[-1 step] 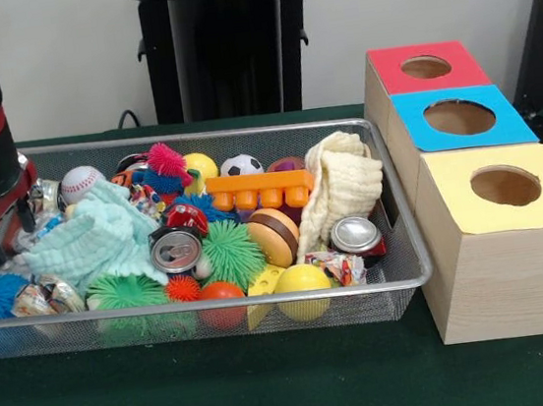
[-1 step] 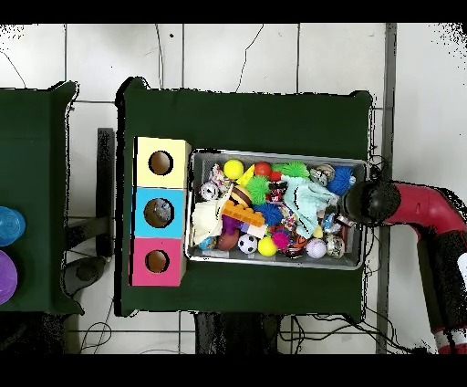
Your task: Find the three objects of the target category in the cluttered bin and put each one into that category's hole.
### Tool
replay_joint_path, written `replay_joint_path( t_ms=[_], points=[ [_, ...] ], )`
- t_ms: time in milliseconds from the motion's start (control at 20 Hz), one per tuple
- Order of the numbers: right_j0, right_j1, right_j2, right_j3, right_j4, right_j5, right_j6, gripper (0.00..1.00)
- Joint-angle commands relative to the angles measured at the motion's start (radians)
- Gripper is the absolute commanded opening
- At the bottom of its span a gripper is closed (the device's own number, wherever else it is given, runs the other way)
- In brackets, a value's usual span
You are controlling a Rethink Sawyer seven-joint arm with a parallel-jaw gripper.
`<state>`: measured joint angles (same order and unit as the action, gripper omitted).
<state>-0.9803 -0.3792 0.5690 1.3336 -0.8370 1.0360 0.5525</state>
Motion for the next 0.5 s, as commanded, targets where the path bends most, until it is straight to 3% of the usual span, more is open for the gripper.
replay_joint_path(
  t_ms=[50, 500],
  points=[
    [0.009, 0.093, -0.010, 0.065, 0.067, 0.053, -0.051, 1.00],
    [0.006, 0.107, -0.031, 0.079, 0.108, 0.044, -0.033, 1.00]
  ],
)
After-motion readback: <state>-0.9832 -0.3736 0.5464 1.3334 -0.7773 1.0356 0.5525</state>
